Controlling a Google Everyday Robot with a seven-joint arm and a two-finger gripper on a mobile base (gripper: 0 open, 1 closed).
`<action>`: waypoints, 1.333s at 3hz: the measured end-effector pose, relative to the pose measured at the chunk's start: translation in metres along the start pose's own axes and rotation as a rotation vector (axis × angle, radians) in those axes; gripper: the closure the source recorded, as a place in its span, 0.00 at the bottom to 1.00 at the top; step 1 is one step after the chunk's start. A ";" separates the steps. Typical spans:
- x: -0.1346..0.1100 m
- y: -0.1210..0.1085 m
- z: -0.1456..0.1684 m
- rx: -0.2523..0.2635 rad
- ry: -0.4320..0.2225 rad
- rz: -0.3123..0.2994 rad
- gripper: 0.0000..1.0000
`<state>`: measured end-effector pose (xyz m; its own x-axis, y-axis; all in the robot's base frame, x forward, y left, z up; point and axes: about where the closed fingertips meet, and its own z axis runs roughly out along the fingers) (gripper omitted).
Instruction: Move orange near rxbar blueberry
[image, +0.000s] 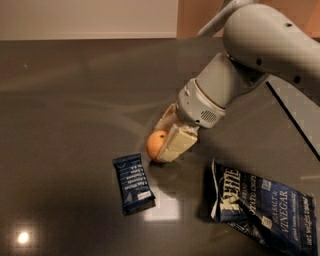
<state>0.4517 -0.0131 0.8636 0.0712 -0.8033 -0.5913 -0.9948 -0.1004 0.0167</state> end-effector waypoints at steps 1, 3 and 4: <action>0.003 0.000 0.003 0.004 0.008 0.005 0.59; 0.009 -0.002 0.006 0.013 0.002 0.019 0.13; 0.017 -0.008 0.006 0.004 -0.006 0.050 0.00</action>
Offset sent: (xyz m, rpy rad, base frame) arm 0.0026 -0.0057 -0.0121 -0.0040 0.0035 -0.0293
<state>0.4608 -0.0226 0.8486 0.0205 -0.8038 -0.5946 -0.9974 -0.0576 0.0435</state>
